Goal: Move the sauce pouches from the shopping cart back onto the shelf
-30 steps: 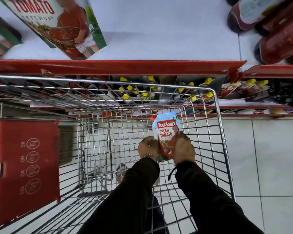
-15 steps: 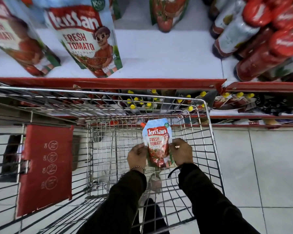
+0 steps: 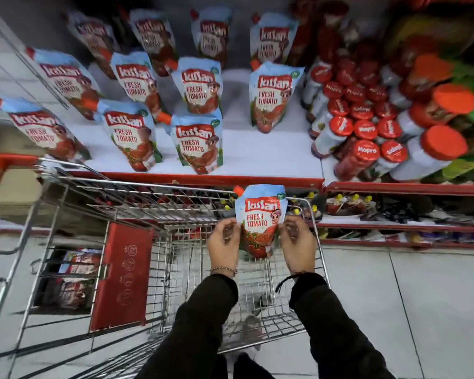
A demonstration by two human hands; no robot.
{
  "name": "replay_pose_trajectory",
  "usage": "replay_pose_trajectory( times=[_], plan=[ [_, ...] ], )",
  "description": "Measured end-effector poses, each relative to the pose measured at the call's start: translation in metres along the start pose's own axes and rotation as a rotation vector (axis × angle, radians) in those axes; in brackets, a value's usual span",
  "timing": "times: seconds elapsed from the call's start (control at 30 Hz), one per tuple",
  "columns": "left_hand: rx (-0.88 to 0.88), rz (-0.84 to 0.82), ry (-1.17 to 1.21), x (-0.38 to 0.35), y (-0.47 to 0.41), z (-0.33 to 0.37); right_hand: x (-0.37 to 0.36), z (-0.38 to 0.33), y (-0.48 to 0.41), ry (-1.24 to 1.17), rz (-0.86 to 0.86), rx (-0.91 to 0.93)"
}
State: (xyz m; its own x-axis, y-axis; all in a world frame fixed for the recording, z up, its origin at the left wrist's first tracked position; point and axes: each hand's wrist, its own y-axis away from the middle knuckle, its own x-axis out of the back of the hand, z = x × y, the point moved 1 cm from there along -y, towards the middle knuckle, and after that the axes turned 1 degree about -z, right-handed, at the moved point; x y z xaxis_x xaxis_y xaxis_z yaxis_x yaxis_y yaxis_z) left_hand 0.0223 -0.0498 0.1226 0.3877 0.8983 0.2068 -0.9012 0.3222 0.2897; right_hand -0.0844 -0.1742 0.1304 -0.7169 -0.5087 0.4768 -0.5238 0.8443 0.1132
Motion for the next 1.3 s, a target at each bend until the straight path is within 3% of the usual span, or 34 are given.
replay_pose_trajectory(
  times=[0.3, 0.47, 0.97, 1.3],
  plan=[
    [-0.296, 0.001, 0.038, -0.015, -0.024, 0.098, 0.038, -0.072, -0.044, -0.192, 0.163, 0.172],
    [-0.395, 0.024, 0.028, -0.04, -0.059, 0.132, 0.046, -0.093, -0.088, -0.233, 0.158, 0.175],
    [-0.358, 0.056, -0.038, -0.062, -0.094, 0.135, 0.034, -0.081, -0.135, -0.249, 0.01, 0.008],
    [-0.35, 0.049, -0.008, -0.056, -0.072, 0.143, 0.051, -0.093, -0.132, -0.081, 0.001, 0.071]
  ],
)
